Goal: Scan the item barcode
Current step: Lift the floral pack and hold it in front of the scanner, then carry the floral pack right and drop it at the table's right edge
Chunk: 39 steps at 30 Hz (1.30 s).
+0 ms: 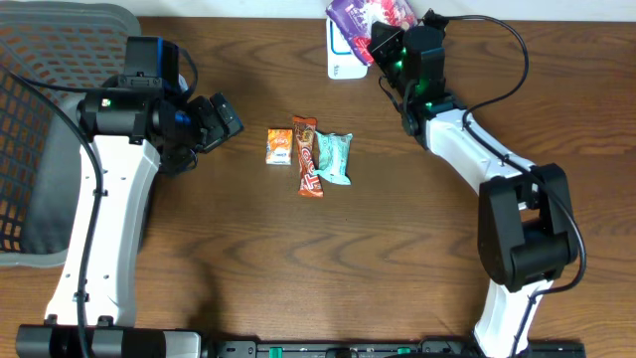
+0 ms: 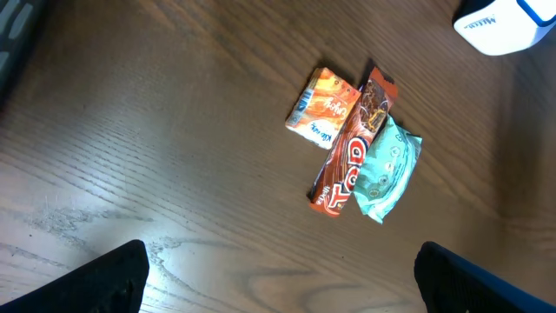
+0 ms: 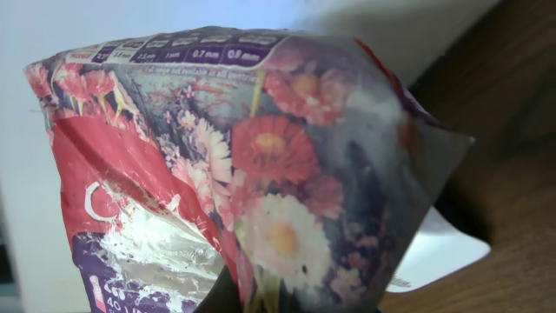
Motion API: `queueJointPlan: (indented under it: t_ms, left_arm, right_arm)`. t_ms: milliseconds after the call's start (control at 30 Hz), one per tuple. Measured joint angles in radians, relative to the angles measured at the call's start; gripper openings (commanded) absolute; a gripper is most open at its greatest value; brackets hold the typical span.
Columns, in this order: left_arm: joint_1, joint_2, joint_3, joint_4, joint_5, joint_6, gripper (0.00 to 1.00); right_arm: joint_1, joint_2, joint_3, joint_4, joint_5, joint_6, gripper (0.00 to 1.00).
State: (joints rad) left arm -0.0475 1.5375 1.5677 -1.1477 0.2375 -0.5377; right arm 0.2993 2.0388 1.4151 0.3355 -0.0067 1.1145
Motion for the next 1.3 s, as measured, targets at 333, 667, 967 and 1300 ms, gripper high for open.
queueJointPlan:
  t_ms: [333,667,967,1300]
  left_arm:
    - [0.000,0.000,0.000,0.000,0.000,0.000,0.98]
    - [0.000,0.000,0.000,0.000,0.000,0.000,0.98]
    - [0.000,0.000,0.000,0.000,0.000,0.000,0.98]
    - [0.000,0.000,0.000,0.000,0.000,0.000,0.98]
  right_arm:
    - [-0.172,0.027,0.146,-0.195,-0.211,-0.125,0.01]
    - [-0.581,0.018,0.259,-0.804,-0.254,-0.306,0.01]
    - [-0.892,0.018,0.259,-1.006,-0.143,-0.397,0.22]
    - [-0.995,0.014,0.259,-1.030,-0.135,-0.443,0.97]
